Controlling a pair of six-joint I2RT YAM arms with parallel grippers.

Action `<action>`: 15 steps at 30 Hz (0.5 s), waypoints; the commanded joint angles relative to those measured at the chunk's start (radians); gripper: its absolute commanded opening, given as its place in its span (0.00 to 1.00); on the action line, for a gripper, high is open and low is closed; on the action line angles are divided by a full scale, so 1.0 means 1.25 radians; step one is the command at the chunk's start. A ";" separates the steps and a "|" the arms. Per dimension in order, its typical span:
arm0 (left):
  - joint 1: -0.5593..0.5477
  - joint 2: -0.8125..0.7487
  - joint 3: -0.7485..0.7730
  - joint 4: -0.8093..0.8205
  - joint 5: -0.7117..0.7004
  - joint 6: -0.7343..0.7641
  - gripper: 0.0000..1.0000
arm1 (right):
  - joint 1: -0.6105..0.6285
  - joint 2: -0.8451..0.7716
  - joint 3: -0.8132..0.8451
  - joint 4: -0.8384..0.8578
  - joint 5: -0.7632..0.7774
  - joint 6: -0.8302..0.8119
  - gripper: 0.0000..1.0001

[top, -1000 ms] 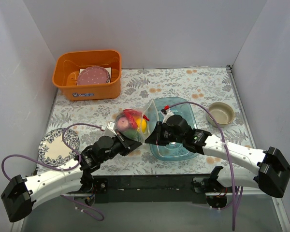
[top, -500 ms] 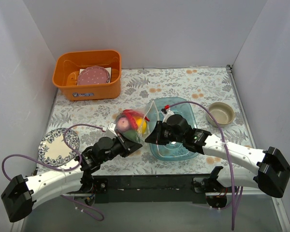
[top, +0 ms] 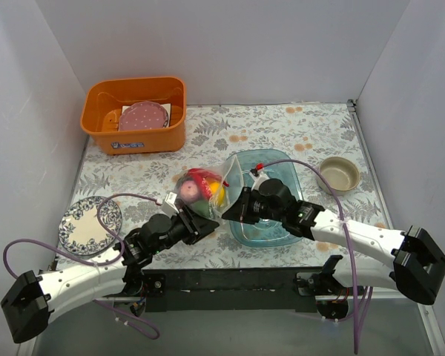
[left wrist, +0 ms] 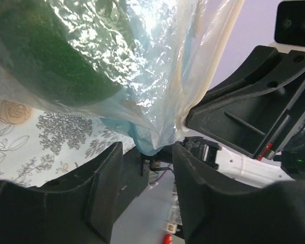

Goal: Place the food in the zip-top bag and seal the zipper
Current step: Zip the zipper food storage bag at the center of the board.

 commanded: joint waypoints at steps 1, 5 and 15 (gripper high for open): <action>-0.004 0.020 0.021 0.049 -0.024 -0.215 0.48 | 0.033 -0.023 -0.037 0.099 0.027 0.086 0.01; -0.004 0.039 0.051 0.030 -0.036 -0.187 0.54 | 0.066 -0.039 -0.078 0.117 0.076 0.138 0.01; -0.004 0.028 0.049 0.024 -0.027 -0.193 0.47 | 0.077 -0.074 -0.134 0.147 0.104 0.189 0.01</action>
